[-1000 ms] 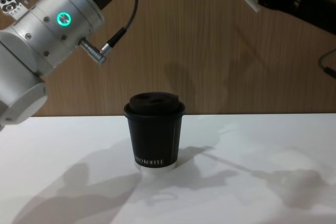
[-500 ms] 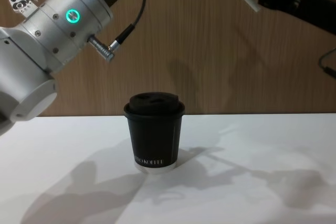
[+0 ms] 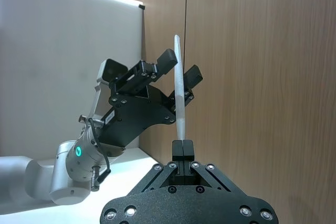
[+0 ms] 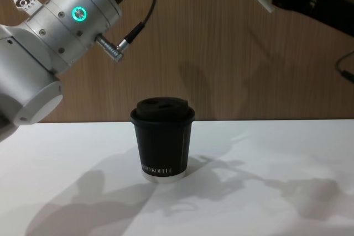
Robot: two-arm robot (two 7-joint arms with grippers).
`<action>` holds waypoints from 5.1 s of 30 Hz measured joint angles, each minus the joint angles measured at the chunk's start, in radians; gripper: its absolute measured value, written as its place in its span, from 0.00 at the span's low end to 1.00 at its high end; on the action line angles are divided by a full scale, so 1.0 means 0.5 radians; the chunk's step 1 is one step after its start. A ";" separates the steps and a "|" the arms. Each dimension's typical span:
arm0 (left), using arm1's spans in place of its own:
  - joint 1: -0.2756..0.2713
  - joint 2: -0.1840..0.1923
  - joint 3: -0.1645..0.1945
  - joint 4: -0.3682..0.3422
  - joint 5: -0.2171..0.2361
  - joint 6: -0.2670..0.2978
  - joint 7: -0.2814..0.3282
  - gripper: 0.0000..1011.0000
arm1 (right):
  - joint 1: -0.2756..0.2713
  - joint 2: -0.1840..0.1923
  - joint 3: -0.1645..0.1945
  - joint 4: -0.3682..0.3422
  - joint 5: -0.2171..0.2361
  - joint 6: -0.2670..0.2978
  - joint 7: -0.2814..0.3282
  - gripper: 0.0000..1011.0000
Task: Pick up the straw with one hand, pass it to the other hand, and insert it into the cup.
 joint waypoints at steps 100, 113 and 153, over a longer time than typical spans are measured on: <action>0.269 0.678 0.080 -0.844 1.151 -0.051 1.199 0.00 | 0.000 0.000 0.000 0.000 0.000 0.000 0.000 0.99; 0.267 0.640 0.088 -0.783 1.224 -0.058 1.231 0.00 | 0.000 0.000 0.000 0.000 0.000 0.000 0.000 0.99; 0.219 0.519 0.095 -0.609 1.316 -0.082 1.169 0.00 | 0.000 0.000 0.000 0.000 0.000 0.000 0.000 0.99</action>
